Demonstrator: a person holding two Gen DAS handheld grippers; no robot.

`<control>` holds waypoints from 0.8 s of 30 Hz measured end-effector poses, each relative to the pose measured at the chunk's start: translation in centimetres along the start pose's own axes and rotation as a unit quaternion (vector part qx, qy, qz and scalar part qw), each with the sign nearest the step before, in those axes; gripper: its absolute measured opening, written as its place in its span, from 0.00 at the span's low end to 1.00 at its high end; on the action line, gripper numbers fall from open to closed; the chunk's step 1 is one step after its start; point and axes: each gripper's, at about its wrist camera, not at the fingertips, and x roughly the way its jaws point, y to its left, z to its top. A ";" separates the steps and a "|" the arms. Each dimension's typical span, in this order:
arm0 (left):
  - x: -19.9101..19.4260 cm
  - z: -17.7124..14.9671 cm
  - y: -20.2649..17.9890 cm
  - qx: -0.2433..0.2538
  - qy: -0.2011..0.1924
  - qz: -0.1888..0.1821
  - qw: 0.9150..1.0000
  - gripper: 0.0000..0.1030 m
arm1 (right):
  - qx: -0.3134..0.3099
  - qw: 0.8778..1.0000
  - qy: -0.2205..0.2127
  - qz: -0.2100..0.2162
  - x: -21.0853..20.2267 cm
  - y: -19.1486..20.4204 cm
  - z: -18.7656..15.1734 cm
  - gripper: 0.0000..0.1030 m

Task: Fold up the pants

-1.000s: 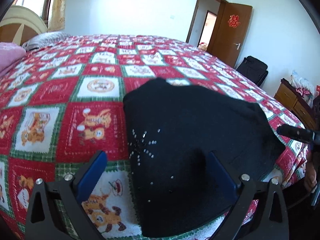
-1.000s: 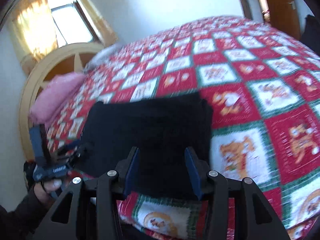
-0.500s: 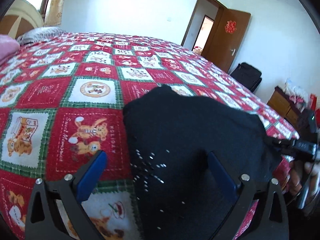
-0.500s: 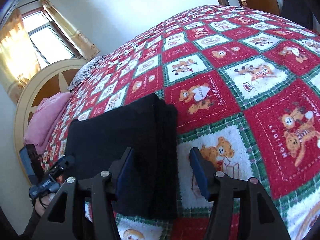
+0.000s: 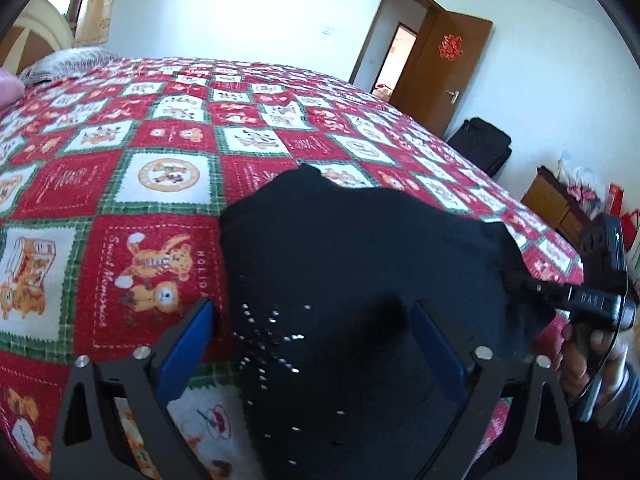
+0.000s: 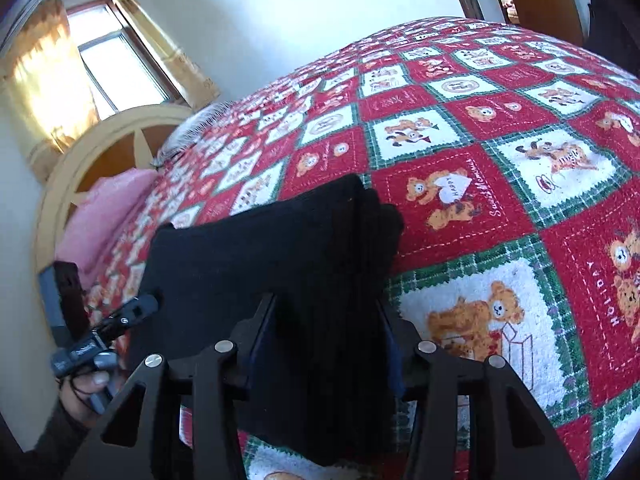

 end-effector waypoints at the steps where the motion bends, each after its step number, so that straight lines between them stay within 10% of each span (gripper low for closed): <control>1: 0.0 0.0 0.1 0.001 -0.001 -0.001 1.000 0.90 | 0.015 1.000 0.003 0.010 0.1 -0.6 0.0 0.48; 13: -0.9 0.1 1.8 -0.040 -0.014 -0.072 0.996 0.17 | 0.026 0.996 -0.008 0.082 -1.6 0.4 -0.2 0.28; 24: -7.4 2.4 6.8 -0.068 -0.081 -0.046 0.993 0.13 | -0.080 0.990 -0.015 0.115 -1.6 10.2 4.4 0.27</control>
